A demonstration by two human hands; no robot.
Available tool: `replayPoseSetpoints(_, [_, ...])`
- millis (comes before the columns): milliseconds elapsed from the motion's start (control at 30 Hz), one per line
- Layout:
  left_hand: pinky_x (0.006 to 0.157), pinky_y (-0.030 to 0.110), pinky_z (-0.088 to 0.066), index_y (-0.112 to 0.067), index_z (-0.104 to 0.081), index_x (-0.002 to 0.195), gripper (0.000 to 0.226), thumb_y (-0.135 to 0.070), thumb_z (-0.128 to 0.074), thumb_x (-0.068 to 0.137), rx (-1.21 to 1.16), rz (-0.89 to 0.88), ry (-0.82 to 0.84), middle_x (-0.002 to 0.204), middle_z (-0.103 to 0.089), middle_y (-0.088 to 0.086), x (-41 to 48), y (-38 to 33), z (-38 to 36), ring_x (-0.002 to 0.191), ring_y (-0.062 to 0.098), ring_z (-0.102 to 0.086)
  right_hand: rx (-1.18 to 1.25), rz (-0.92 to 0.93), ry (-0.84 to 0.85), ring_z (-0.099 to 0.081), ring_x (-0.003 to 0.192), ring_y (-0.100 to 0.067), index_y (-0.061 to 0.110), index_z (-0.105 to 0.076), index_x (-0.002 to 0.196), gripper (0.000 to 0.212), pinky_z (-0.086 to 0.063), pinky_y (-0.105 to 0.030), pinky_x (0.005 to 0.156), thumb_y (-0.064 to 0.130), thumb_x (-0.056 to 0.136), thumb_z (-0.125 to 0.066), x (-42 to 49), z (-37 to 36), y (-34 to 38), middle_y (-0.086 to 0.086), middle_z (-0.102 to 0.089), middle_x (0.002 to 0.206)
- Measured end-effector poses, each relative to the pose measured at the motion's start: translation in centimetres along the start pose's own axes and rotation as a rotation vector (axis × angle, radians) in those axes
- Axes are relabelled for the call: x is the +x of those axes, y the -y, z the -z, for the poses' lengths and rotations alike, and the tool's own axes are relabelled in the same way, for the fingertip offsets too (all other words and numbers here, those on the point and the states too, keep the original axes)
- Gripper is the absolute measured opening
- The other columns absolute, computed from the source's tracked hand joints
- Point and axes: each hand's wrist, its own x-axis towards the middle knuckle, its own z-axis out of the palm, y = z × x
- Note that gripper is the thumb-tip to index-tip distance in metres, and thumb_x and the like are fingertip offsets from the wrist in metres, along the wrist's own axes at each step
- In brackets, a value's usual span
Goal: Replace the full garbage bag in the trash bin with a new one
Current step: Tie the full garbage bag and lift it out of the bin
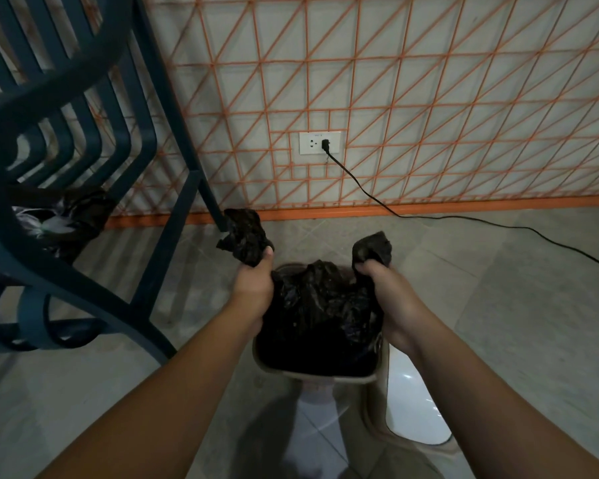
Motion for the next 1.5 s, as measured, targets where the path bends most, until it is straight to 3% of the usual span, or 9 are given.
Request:
replayPoseSetpoints(100, [0.088,0.034,-0.049,-0.016,-0.051,0.13,0.056,-0.047,-0.062,0.085,-0.079,0.07,0.127,0.121,-0.063,0.008,-0.4,-0.6,0.3,0.105,0.025,-0.063,-0.156,0.041,0.153,-0.067,0.107,-0.025,0.012,-0.057,0.124,0.063,-0.05,-0.041,0.099,0.041,0.071,-0.075,-0.7,0.3,0.6,-0.012,-0.069,0.117])
replayPoseSetpoints(233, [0.084,0.03,-0.056,-0.004,-0.058,0.121,0.057,-0.022,-0.077,0.07,0.013,0.039,0.485,0.116,-0.069,0.013,-0.6,-0.9,2.5,0.1,0.021,-0.069,-0.164,0.205,-0.005,-0.063,0.104,-0.034,-0.002,-0.045,0.126,0.055,-0.052,-0.041,0.088,-0.013,0.076,-0.066,-0.8,1.0,0.5,-0.021,-0.063,0.115])
replayPoseSetpoints(333, [0.098,0.034,-0.046,-0.003,-0.047,0.13,0.064,0.011,-0.071,0.072,0.185,-0.111,0.388,0.121,-0.06,0.007,-0.3,-0.3,2.8,0.11,0.023,-0.059,-0.021,0.235,-0.176,-0.059,0.091,-0.032,-0.003,-0.045,0.123,0.044,-0.051,-0.04,0.079,-0.018,0.082,-0.05,-0.6,0.9,0.5,-0.02,-0.058,0.103])
replayPoseSetpoints(533, [0.066,0.026,-0.049,-0.007,-0.059,0.112,0.04,0.015,-0.05,0.079,0.224,-0.066,0.35,0.088,-0.065,0.005,-0.5,0.5,2.3,0.085,0.023,-0.062,0.172,0.23,-0.15,-0.059,0.076,-0.029,0.013,-0.051,0.098,0.028,-0.052,-0.042,0.072,-0.011,0.085,-0.045,-0.5,-0.4,0.4,-0.014,-0.055,0.084])
replayPoseSetpoints(633, [0.064,0.027,-0.05,-0.005,-0.063,0.101,0.028,0.005,-0.049,0.078,0.136,0.121,0.3,0.081,-0.067,0.009,-0.4,0.0,2.7,0.075,0.023,-0.063,-0.001,0.248,-0.124,-0.058,0.063,-0.017,0.02,-0.055,0.091,0.024,-0.048,-0.03,0.06,-0.002,0.085,-0.049,-0.3,-0.7,0.1,-0.005,-0.058,0.074])
replayPoseSetpoints(867, [0.057,0.024,-0.053,-0.007,-0.064,0.086,0.009,0.0,-0.064,0.081,0.001,0.039,0.321,0.08,-0.067,0.012,-0.5,0.5,1.9,0.069,0.022,-0.066,-0.299,-0.022,0.126,-0.065,0.104,-0.023,0.028,-0.063,0.116,0.062,-0.048,-0.041,0.097,0.064,0.065,-0.054,0.2,-1.0,-1.2,-0.004,-0.07,0.113])
replayPoseSetpoints(1067, [0.061,0.023,-0.054,-0.008,-0.064,0.087,0.016,0.007,-0.06,0.082,-0.071,0.02,0.4,0.079,-0.064,0.006,-0.9,0.7,0.7,0.059,0.012,-0.065,-0.791,0.334,0.121,-0.057,0.116,-0.018,0.026,-0.058,0.123,0.037,-0.042,-0.028,0.095,0.013,0.088,-0.052,0.9,-0.4,-2.7,0.003,-0.064,0.117])
replayPoseSetpoints(1233, [0.084,0.03,-0.054,-0.013,-0.07,0.095,0.032,-0.02,-0.079,0.065,0.212,0.02,0.717,0.096,-0.074,0.006,-1.7,0.9,1.7,0.093,0.02,-0.069,-0.841,0.548,0.208,-0.056,0.12,-0.009,0.031,-0.053,0.132,0.046,-0.044,-0.027,0.102,0.018,0.088,-0.057,0.4,-0.8,-3.5,0.007,-0.062,0.13])
replayPoseSetpoints(1500, [0.092,0.042,-0.052,-0.005,-0.067,0.107,0.024,-0.009,-0.067,0.083,0.124,-0.007,0.383,0.104,-0.07,0.015,-0.4,2.0,1.1,0.095,0.03,-0.066,-0.674,0.457,0.29,-0.055,0.083,0.01,0.029,-0.036,0.114,0.051,-0.045,-0.009,0.075,0.002,0.081,-0.064,0.4,-1.3,-3.2,0.005,-0.055,0.099])
